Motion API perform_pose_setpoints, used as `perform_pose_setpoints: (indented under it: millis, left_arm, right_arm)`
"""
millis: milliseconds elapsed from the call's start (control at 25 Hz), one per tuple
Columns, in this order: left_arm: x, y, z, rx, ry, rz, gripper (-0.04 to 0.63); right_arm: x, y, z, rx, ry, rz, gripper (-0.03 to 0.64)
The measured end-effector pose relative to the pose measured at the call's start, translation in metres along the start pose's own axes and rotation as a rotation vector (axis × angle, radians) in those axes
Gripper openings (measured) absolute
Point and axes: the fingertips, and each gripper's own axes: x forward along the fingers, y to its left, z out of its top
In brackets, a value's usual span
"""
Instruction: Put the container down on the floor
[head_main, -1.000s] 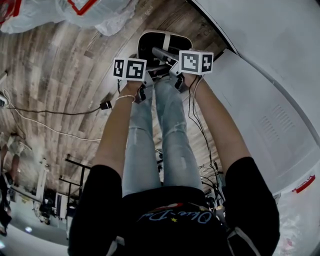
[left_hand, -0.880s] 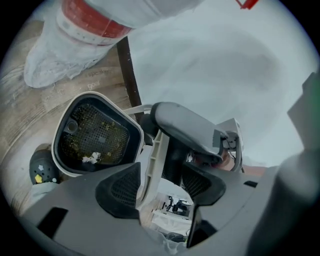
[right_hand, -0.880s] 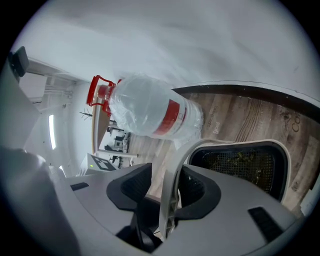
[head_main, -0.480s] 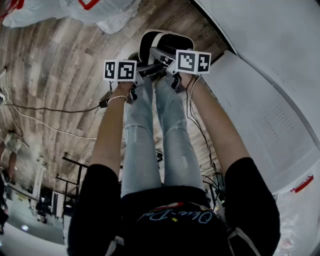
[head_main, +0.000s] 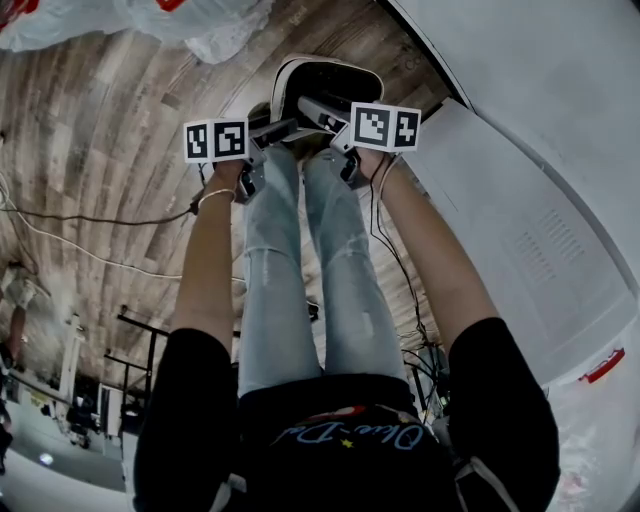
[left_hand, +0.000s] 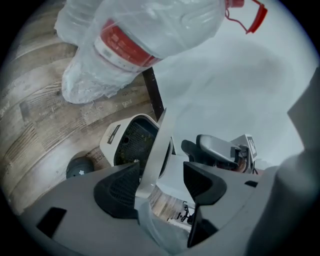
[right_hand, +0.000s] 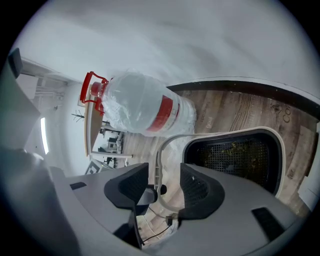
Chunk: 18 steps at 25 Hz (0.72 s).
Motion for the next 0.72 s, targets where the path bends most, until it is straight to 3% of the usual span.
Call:
perform_pose_setpoints:
  millis: [400,720]
  left_arm:
    - [-0.023,0.019,-0.001,-0.010,-0.022,0.066,0.267]
    - [-0.037,0.005,0.001,-0.033,-0.073,0.043,0.265]
  right_arm:
    - [-0.001,0.010,-0.003,-0.016,0.004,0.005,0.183]
    - [-0.012,0.024,0.006,-0.012,-0.038,0.005,0.183]
